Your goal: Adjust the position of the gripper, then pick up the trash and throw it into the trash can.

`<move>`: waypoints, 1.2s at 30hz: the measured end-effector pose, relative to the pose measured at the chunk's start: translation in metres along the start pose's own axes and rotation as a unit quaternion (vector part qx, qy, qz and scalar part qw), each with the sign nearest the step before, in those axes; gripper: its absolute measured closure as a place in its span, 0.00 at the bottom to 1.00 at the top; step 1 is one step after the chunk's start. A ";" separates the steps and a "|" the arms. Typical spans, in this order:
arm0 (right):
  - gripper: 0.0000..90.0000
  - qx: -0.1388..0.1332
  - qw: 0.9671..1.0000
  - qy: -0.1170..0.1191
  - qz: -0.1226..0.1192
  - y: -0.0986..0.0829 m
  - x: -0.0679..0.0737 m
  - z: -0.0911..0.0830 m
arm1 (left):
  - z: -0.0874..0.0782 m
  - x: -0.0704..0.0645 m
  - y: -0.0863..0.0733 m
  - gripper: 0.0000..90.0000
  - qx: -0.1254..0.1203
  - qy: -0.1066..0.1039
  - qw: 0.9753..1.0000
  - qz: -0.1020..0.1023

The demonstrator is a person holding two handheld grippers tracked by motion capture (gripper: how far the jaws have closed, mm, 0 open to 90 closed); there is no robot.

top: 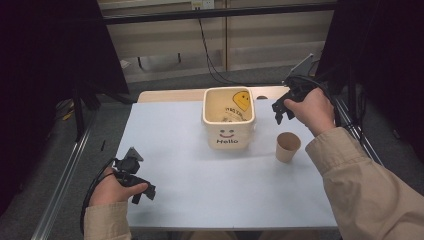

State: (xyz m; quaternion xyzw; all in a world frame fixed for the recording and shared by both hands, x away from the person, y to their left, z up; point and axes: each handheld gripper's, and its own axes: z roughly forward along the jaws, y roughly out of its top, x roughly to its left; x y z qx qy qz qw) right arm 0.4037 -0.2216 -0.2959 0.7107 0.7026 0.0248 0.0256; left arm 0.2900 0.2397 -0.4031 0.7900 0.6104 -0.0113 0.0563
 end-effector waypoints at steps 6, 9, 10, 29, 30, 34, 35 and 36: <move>0.08 -0.005 1.000 -0.005 0.002 -0.001 -0.001 -0.001 | 0.001 0.000 0.001 0.10 0.001 0.003 1.000 0.006; 0.08 -0.001 1.000 -0.016 0.003 -0.001 -0.001 -0.001 | -0.001 0.000 0.001 0.10 -0.003 0.004 1.000 0.006; 0.08 0.001 1.000 -0.019 0.001 -0.001 -0.001 0.000 | -0.001 0.000 0.001 0.10 -0.004 0.003 1.000 0.007; 0.08 0.011 1.000 -0.014 0.000 -0.003 0.001 0.035 | -0.001 0.000 0.000 0.10 -0.001 -0.003 1.000 0.005; 0.08 0.011 1.000 -0.012 0.000 -0.003 0.002 0.039 | -0.001 0.000 0.000 0.10 -0.002 -0.002 1.000 0.004; 0.08 0.016 1.000 -0.010 0.002 -0.003 0.002 0.046 | -0.001 0.003 -0.001 0.10 -0.004 0.002 1.000 0.009; 0.08 0.019 1.000 -0.014 0.001 -0.003 0.003 0.051 | -0.002 0.002 -0.001 0.10 -0.003 0.001 1.000 0.005; 0.08 0.021 1.000 -0.013 -0.001 -0.003 0.003 0.052 | -0.003 0.002 -0.001 0.10 -0.002 0.001 1.000 0.007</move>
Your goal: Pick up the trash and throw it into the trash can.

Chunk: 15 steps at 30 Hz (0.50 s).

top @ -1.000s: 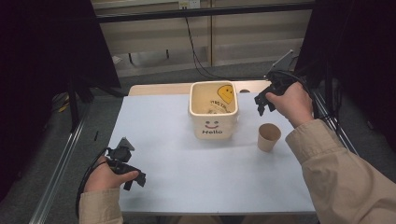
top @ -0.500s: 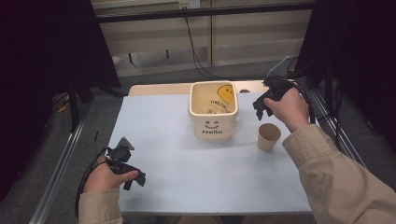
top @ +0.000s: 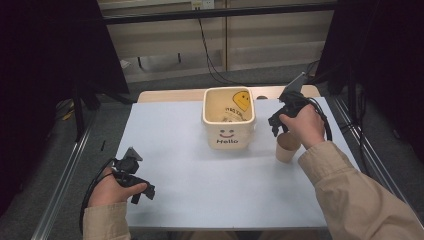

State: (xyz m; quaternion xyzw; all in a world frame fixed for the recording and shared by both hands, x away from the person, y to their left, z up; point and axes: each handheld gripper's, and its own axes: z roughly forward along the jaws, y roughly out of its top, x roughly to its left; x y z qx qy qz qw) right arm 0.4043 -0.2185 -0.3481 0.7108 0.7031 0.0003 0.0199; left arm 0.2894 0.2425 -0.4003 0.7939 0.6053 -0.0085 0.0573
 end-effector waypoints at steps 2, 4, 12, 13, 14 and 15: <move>0.08 -0.001 1.000 0.004 0.002 -0.001 0.001 0.006 | 0.000 0.000 -0.001 0.10 -0.006 0.000 1.000 0.001; 0.07 0.001 1.000 0.005 0.000 -0.001 0.002 0.012 | 0.000 0.000 -0.001 0.10 -0.005 -0.001 1.000 0.001; 0.08 0.018 1.000 -0.002 0.004 -0.002 -0.001 0.030 | -0.001 0.001 -0.001 0.10 -0.004 0.001 1.000 0.000; 0.08 0.017 1.000 -0.002 0.003 -0.002 -0.001 0.031 | 0.000 0.000 -0.001 0.10 -0.005 -0.005 1.000 -0.006; 0.08 0.017 1.000 -0.004 0.003 -0.002 -0.001 0.033 | 0.000 0.000 -0.001 0.10 -0.004 -0.005 1.000 -0.005; 0.08 0.015 1.000 0.000 0.003 -0.003 -0.001 0.035 | 0.000 0.000 -0.001 0.10 -0.003 -0.001 1.000 -0.001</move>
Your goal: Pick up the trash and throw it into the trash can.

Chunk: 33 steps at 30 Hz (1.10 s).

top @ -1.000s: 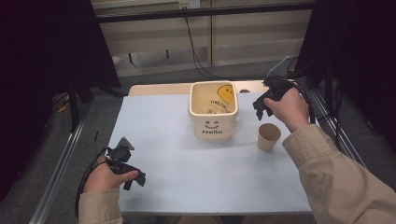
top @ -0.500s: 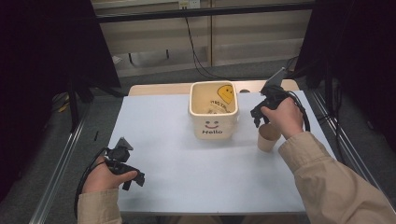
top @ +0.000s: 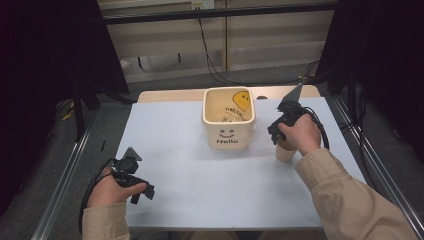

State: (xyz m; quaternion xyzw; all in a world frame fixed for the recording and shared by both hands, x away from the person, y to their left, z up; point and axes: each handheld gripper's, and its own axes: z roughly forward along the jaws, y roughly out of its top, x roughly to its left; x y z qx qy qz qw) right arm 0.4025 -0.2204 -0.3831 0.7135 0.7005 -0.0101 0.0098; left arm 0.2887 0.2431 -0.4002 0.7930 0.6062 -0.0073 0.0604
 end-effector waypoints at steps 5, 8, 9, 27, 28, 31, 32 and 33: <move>0.10 0.004 1.000 -0.009 -0.005 0.000 0.002 0.005 | -0.001 0.000 0.000 0.10 -0.004 0.004 1.000 0.001; 0.15 0.005 1.000 -0.008 0.000 0.000 0.003 0.005 | -0.001 0.001 0.000 0.10 -0.002 0.003 1.000 0.004; 0.17 0.000 1.000 -0.010 -0.001 0.000 0.004 0.005 | -0.001 0.000 0.000 0.10 -0.005 0.003 1.000 -0.002; 0.24 -0.007 1.000 -0.007 0.000 -0.003 0.000 -0.009 | -0.003 0.000 0.000 0.10 -0.006 -0.002 1.000 0.004; 0.24 -0.007 1.000 -0.011 -0.003 -0.003 0.000 -0.012 | -0.004 0.000 0.000 0.10 -0.007 0.000 1.000 0.008; 0.24 -0.009 1.000 -0.012 -0.003 -0.004 -0.002 -0.017 | -0.004 -0.002 0.001 0.10 -0.008 -0.002 1.000 0.002; 0.24 -0.008 1.000 -0.013 -0.004 -0.004 -0.002 -0.021 | -0.004 -0.002 0.001 0.10 -0.006 -0.001 1.000 0.002; 0.24 -0.008 1.000 -0.013 -0.004 -0.004 -0.003 -0.029 | -0.003 -0.002 0.001 0.11 -0.006 -0.002 1.000 0.004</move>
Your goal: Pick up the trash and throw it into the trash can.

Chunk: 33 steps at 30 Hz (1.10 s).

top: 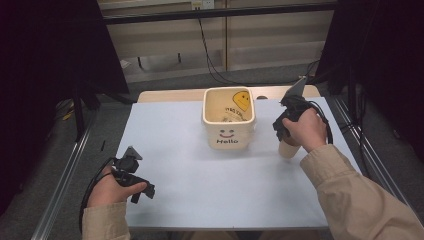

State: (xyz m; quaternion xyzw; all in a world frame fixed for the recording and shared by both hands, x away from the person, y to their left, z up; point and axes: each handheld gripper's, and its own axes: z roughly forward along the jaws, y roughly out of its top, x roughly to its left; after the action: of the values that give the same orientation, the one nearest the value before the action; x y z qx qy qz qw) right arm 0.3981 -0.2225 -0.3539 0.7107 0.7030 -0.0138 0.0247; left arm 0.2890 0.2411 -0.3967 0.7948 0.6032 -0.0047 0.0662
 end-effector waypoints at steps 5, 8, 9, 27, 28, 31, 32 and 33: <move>0.24 -0.003 1.000 0.012 -0.001 0.000 -0.002 -0.016 | 0.001 -0.001 0.001 0.11 -0.005 0.001 1.000 0.001; 0.24 -0.001 1.000 0.009 0.000 0.002 -0.002 -0.031 | 0.001 -0.002 0.001 0.11 -0.004 0.001 1.000 0.004; 0.24 -0.001 1.000 0.009 0.000 0.002 -0.002 -0.031 | 0.001 -0.002 0.001 0.11 -0.004 0.001 1.000 0.004; 0.24 -0.001 1.000 0.007 -0.016 0.017 0.008 -0.096 | 0.000 0.000 0.000 0.11 -0.003 -0.008 1.000 0.005; 0.24 -0.002 1.000 0.011 -0.017 0.019 0.009 -0.102 | -0.001 0.001 0.001 0.11 0.000 -0.008 1.000 0.007; 0.24 -0.004 1.000 0.016 -0.016 0.022 0.009 -0.111 | -0.001 0.000 0.001 0.11 0.000 -0.007 1.000 0.011; 0.24 -0.004 1.000 0.016 -0.016 0.022 0.009 -0.111 | -0.001 0.000 0.001 0.11 0.000 -0.007 1.000 0.011; 0.24 -0.005 1.000 0.017 -0.018 0.022 0.008 -0.113 | -0.001 0.000 0.001 0.11 -0.002 -0.006 1.000 0.013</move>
State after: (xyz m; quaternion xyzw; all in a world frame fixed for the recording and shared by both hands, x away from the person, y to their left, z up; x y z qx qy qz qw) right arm 0.4189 -0.2082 -0.2409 0.6982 0.7158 0.0009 0.0161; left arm 0.2896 0.2413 -0.3959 0.8022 0.5928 -0.0074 0.0709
